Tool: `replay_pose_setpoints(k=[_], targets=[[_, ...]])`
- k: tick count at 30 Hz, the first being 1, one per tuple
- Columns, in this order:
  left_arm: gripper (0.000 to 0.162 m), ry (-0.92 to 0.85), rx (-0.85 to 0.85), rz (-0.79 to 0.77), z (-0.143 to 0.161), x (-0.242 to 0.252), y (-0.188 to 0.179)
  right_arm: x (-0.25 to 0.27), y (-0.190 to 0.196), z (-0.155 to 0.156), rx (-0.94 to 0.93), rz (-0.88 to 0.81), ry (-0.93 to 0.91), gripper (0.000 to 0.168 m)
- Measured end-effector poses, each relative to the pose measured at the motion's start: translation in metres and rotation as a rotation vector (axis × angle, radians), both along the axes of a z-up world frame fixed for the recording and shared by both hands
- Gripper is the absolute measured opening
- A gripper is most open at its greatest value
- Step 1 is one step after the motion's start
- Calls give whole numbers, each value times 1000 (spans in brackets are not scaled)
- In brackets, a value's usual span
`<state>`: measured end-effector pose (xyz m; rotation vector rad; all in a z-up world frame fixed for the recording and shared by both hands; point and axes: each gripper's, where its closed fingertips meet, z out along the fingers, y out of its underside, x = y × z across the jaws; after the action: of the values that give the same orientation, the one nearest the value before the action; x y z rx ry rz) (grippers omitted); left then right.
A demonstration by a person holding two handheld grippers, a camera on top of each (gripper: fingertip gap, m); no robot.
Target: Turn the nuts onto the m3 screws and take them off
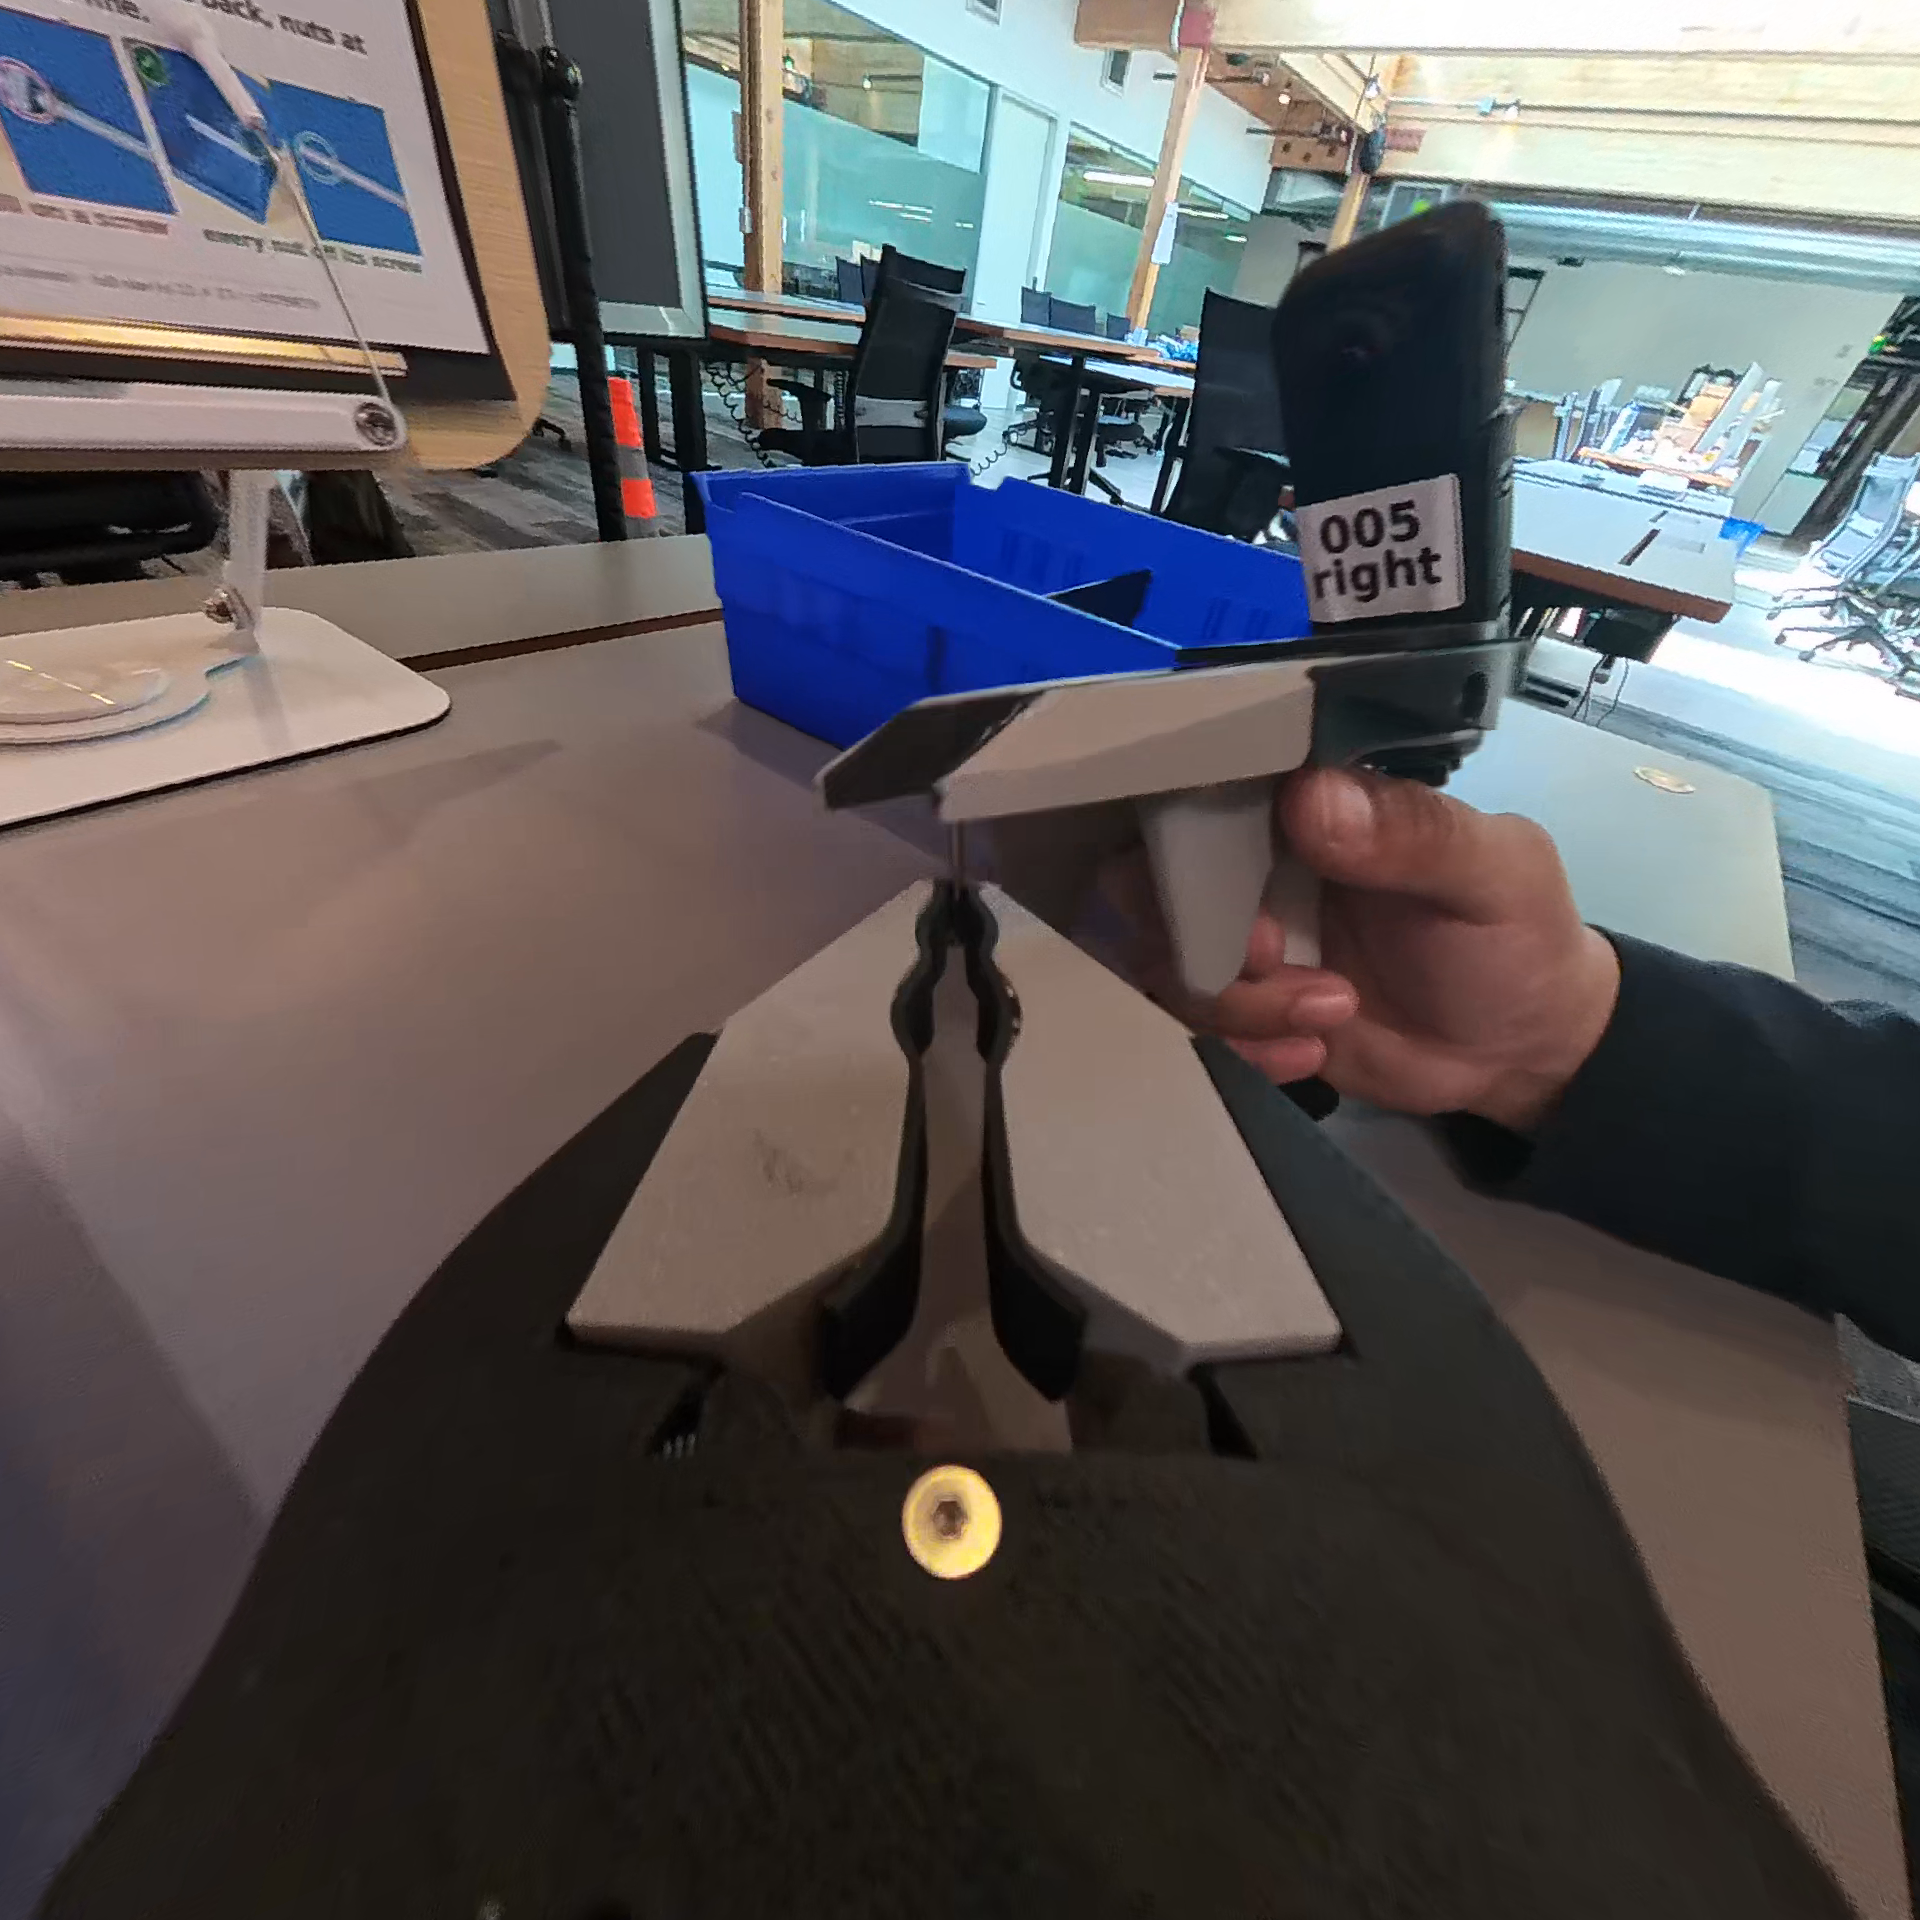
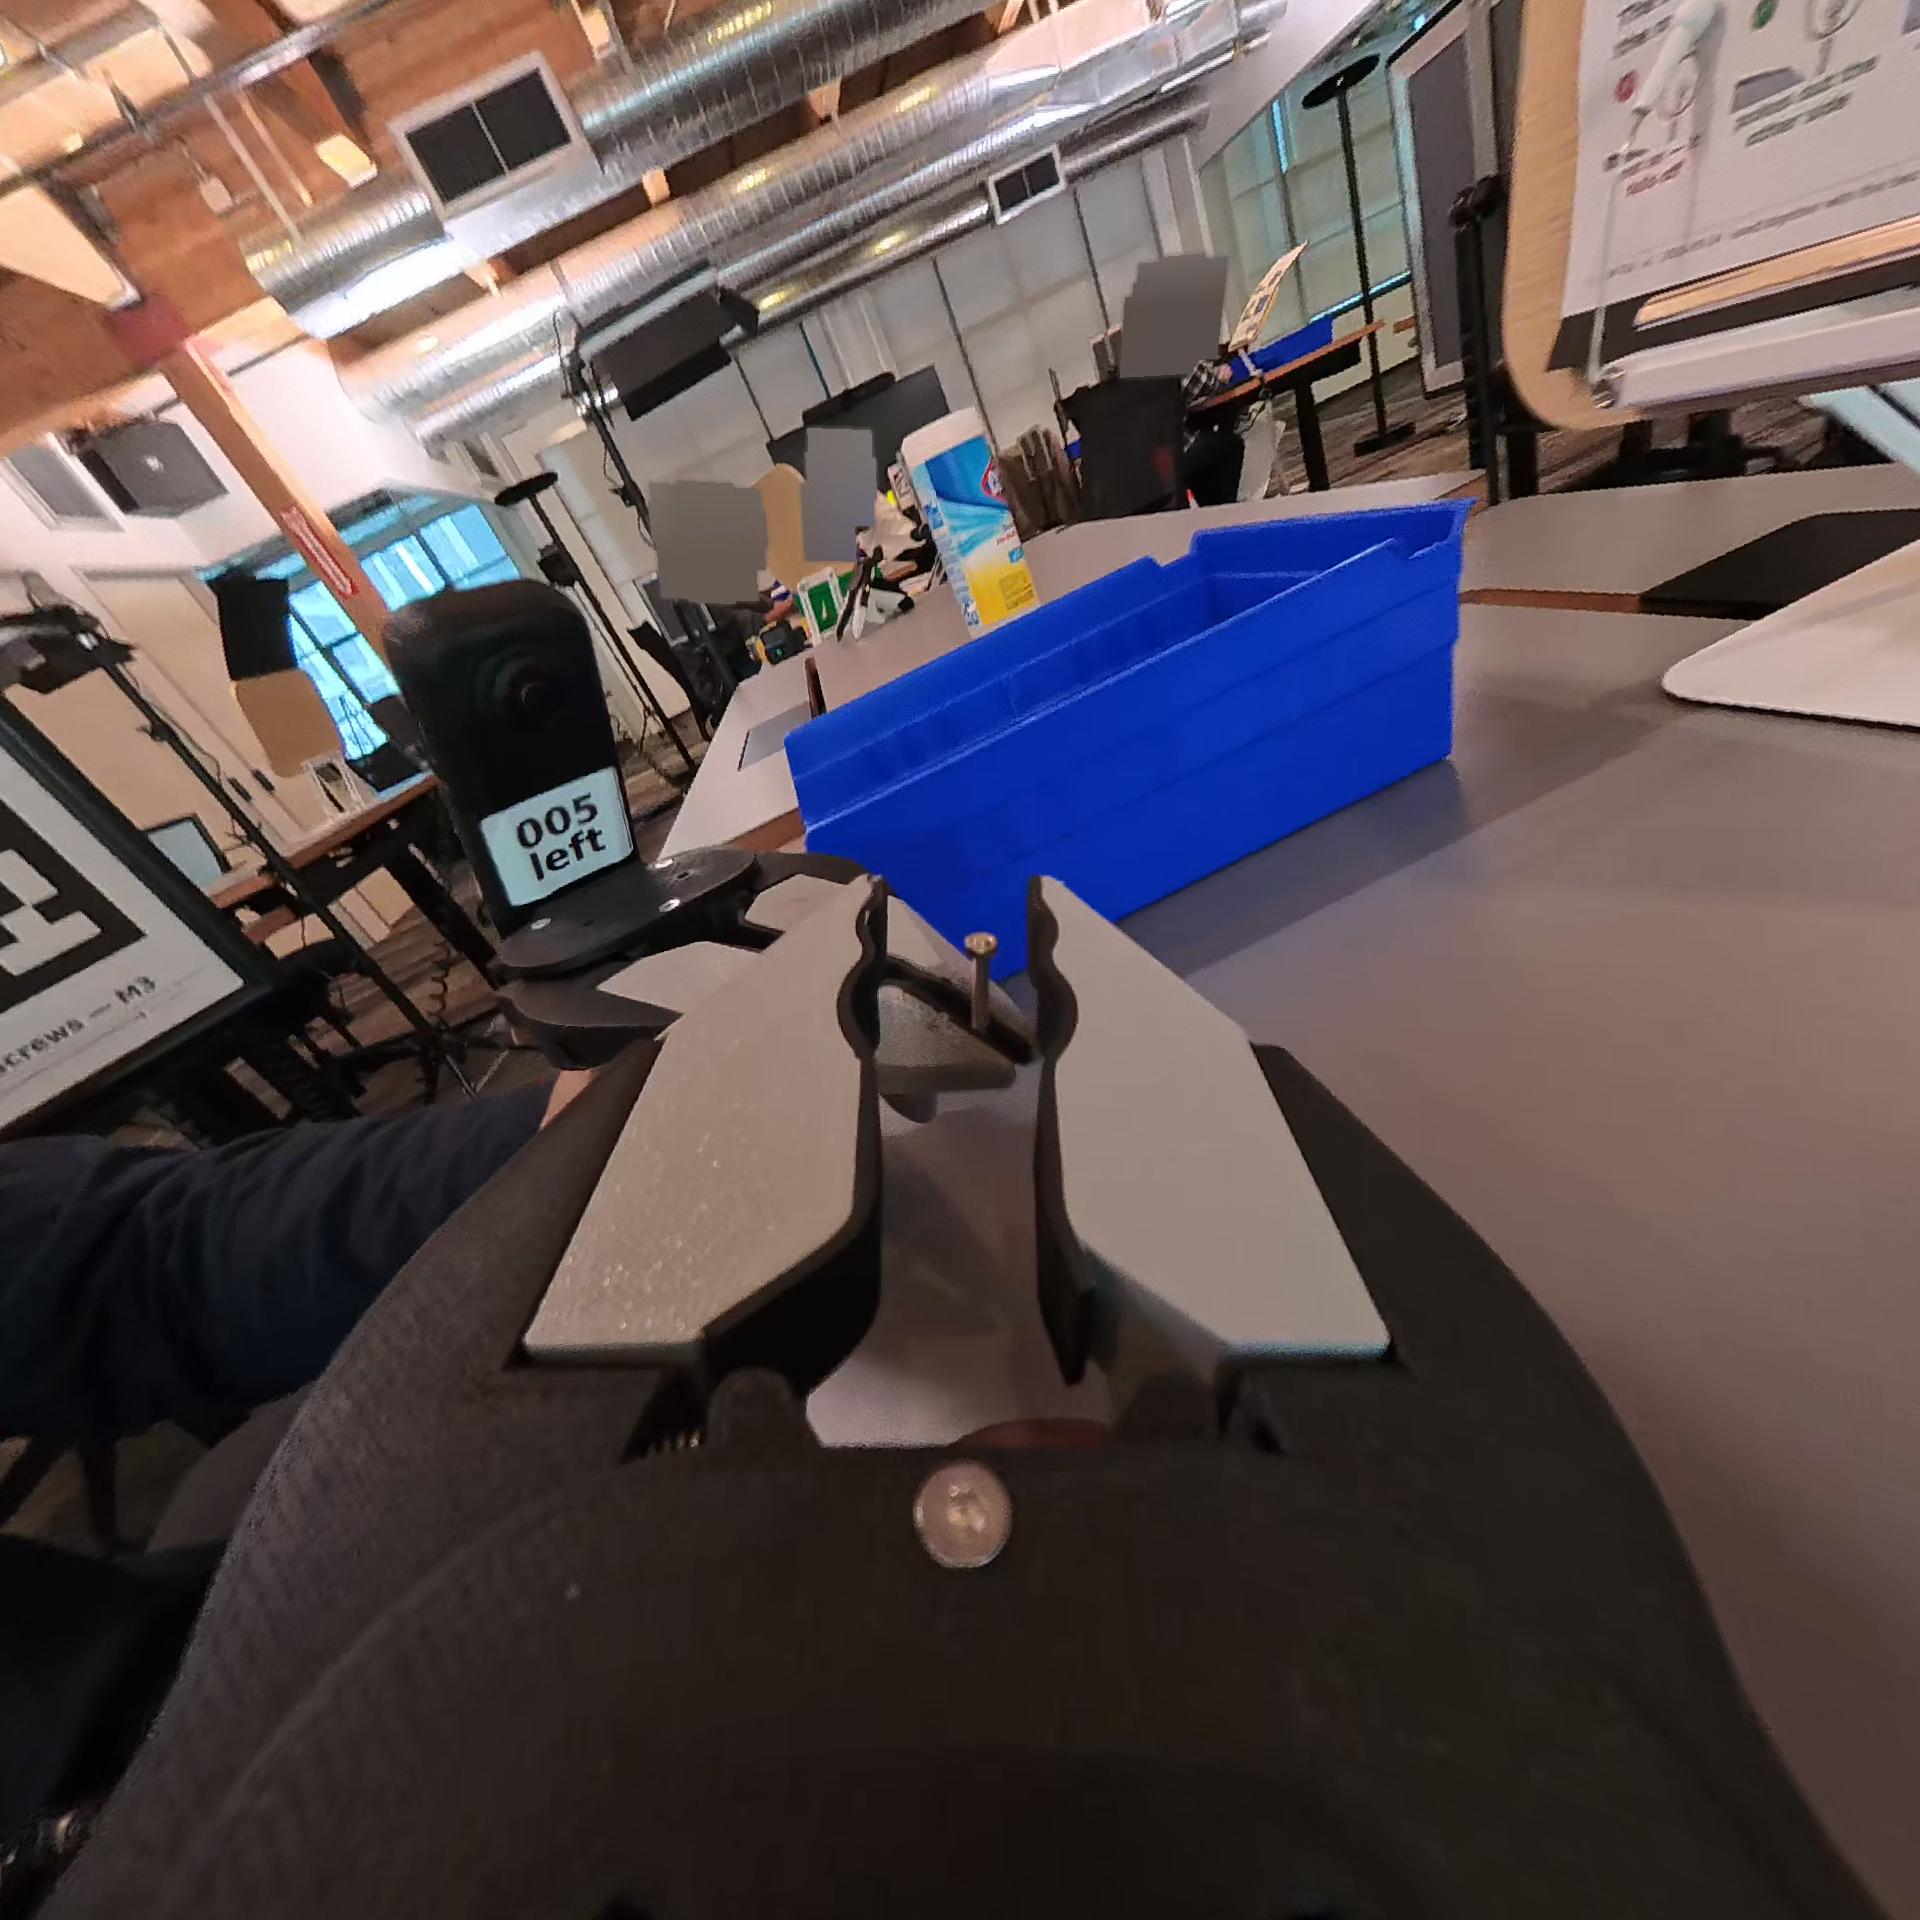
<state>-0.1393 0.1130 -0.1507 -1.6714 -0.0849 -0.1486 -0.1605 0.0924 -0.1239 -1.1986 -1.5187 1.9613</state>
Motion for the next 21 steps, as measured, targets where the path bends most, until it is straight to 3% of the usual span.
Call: replay_pose_setpoints(k=[6,14,21], targets=[[0,-18,1,94,0,-19,-4,2,21,7,-31,-73,17,23],[0,-21,-12,107,-2,-22,-4,-1,3,-4,40,-43,-17,22],[0,0,-16,57,-2,-10,-1,-2,-2,-3,-7,-7,-21,21]])
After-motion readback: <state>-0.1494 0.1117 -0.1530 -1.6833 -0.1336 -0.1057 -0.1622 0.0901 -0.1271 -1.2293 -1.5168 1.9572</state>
